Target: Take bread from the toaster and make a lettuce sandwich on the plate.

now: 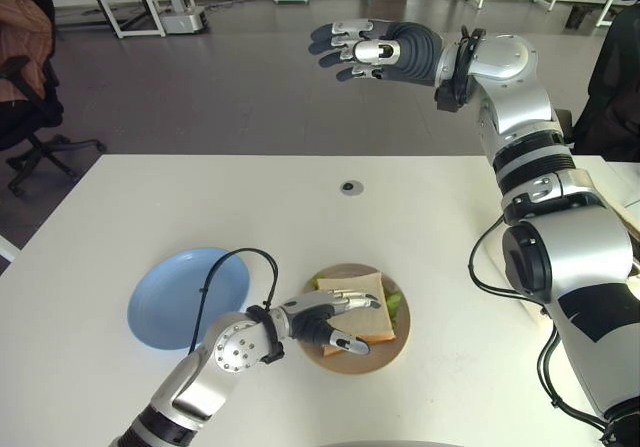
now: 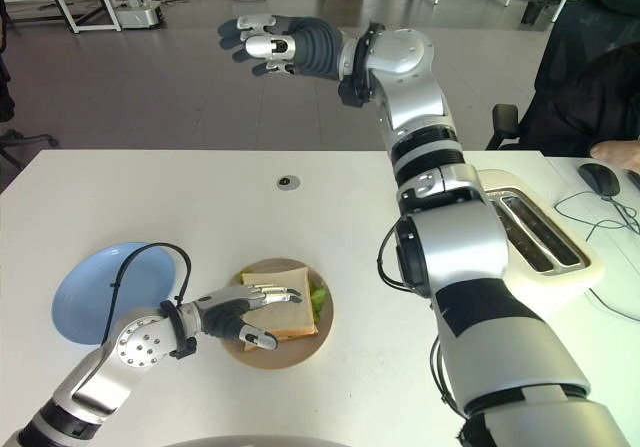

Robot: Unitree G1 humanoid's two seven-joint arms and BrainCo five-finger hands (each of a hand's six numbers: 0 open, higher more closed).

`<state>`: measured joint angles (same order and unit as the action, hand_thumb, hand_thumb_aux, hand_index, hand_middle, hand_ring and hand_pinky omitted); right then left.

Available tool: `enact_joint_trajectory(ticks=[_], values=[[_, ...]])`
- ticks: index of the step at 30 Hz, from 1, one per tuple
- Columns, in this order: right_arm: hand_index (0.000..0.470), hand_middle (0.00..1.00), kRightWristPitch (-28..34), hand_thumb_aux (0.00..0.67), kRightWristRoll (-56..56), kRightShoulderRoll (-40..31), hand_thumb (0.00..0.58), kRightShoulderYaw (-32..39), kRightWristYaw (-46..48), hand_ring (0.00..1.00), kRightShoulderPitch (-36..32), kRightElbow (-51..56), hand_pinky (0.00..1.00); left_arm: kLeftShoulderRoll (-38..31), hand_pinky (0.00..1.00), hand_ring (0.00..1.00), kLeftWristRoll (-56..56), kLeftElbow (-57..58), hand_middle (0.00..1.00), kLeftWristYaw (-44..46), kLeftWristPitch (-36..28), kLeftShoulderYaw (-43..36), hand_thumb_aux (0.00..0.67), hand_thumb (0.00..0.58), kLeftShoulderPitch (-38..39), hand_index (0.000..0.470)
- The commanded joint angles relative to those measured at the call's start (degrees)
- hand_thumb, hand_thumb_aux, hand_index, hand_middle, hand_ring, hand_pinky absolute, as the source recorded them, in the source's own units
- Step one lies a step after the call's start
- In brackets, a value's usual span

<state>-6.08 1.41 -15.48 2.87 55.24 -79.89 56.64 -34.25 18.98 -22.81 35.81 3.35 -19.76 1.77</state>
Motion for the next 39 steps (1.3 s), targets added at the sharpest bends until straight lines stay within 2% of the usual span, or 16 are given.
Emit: enact_joint_trajectory(ticks=[1, 4, 6, 9, 11, 12, 13, 14, 15, 16, 17, 18, 19, 26, 32, 39], values=[[0.000, 0.00, 4.1, 0.000, 1.4, -1.8, 0.000, -0.1, 1.9, 0.00, 5.8, -6.8, 0.00, 2.0, 0.00, 0.00, -8.6, -6.1, 0.00, -0.2, -8.6, 9.2, 0.000, 0.000, -1.5, 0.000], [0.000, 0.00, 9.1, 0.000, 3.1, -2.3, 0.000, -0.1, 2.9, 0.00, 9.6, -14.7, 0.00, 5.5, 0.00, 0.00, -17.7, -10.7, 0.00, -2.5, -12.4, 16.5, 0.000, 0.000, -4.9, 0.000], [0.000, 0.00, 15.8, 0.000, 4.8, -3.0, 0.000, 0.7, 3.9, 0.00, 14.5, -25.0, 0.00, 7.4, 0.00, 0.00, -24.4, -14.2, 0.00, -3.4, -15.5, 20.2, 0.000, 0.000, -6.1, 0.000], [0.000, 0.00, 29.3, 0.000, 8.1, -5.6, 0.000, 4.6, 6.2, 0.00, 26.7, -46.6, 0.00, 8.0, 0.00, 0.00, -31.9, -20.4, 0.00, -3.2, -20.5, 21.5, 0.000, 0.000, -3.0, 0.000], [0.000, 0.00, 40.6, 0.000, 13.1, -10.3, 0.000, 8.3, 8.7, 0.00, 38.9, -64.1, 0.00, 3.7, 0.00, 0.00, -34.6, -24.1, 0.00, 1.1, -23.0, 19.4, 0.000, 0.000, 3.2, 0.000], [0.000, 0.00, 44.8, 0.000, 15.4, -13.0, 0.000, 9.9, 9.8, 0.00, 44.6, -71.5, 0.00, 1.0, 0.05, 0.05, -35.6, -25.0, 0.05, 4.1, -23.8, 18.3, 0.000, 0.000, 6.1, 0.000], [0.000, 0.91, 48.1, 0.000, 17.6, -16.0, 0.000, 11.7, 11.0, 0.91, 50.6, -78.3, 0.91, -3.1, 1.00, 1.00, -36.2, -25.8, 1.00, 8.7, -23.9, 16.8, 0.000, 0.000, 10.5, 0.000], [0.000, 1.00, 50.1, 0.000, 19.2, -18.5, 0.000, 13.1, 12.1, 1.00, 55.3, -83.0, 1.00, -6.1, 1.00, 1.00, -36.6, -26.2, 1.00, 11.9, -24.1, 15.6, 0.000, 0.000, 14.0, 0.000], [0.000, 1.00, 50.6, 0.000, 19.3, -20.2, 0.000, 14.4, 12.2, 1.00, 59.3, -85.8, 1.00, -7.8, 1.00, 1.00, -37.0, -26.1, 1.00, 13.7, -24.6, 14.8, 0.000, 0.000, 16.5, 0.000], [0.444, 1.00, 51.4, 0.633, 19.6, -21.4, 0.578, 15.5, 12.1, 1.00, 62.4, -87.4, 1.00, -9.2, 1.00, 1.00, -36.7, -25.5, 1.00, 14.8, -25.1, 13.8, 0.221, 0.319, 18.1, 0.155], [0.470, 1.00, 52.1, 0.670, 19.7, -21.9, 0.580, 16.1, 11.4, 1.00, 64.7, -88.2, 1.00, -10.2, 1.00, 1.00, -36.0, -24.7, 1.00, 15.4, -25.2, 13.0, 0.310, 0.413, 18.9, 0.217], [0.470, 1.00, 52.2, 0.670, 19.7, -22.4, 0.580, 16.8, 10.5, 1.00, 66.4, -88.8, 1.00, -10.7, 1.00, 1.00, -35.5, -24.1, 1.00, 15.6, -25.4, 12.5, 0.533, 0.556, 19.3, 0.374], [0.470, 1.00, 53.1, 0.670, 20.1, -22.2, 0.580, 16.9, 9.3, 1.00, 68.0, -89.0, 1.00, -11.6, 1.00, 1.00, -34.8, -23.4, 1.00, 15.9, -25.5, 11.7, 0.670, 0.580, 19.5, 0.470], [0.470, 1.00, 53.4, 0.670, 21.0, -19.9, 0.580, 21.0, 4.0, 1.00, 76.4, -84.5, 1.00, -14.1, 1.00, 1.00, -30.4, -13.4, 1.00, 18.1, -24.2, 6.7, 0.670, 0.580, 16.6, 0.470], [0.470, 1.00, 47.9, 0.670, 14.7, -17.4, 0.580, 26.9, -0.8, 1.00, 75.1, -78.7, 1.00, -11.8, 1.00, 1.00, -22.5, -4.0, 1.00, 15.1, -19.6, 2.5, 0.670, 0.580, 11.0, 0.470], [0.470, 1.00, 42.5, 0.670, 9.2, -12.5, 0.580, 28.8, -7.3, 1.00, 72.4, -70.4, 1.00, -7.4, 1.00, 1.00, -19.2, 1.4, 1.00, 11.9, -16.4, 1.1, 0.670, 0.580, 6.0, 0.470]])
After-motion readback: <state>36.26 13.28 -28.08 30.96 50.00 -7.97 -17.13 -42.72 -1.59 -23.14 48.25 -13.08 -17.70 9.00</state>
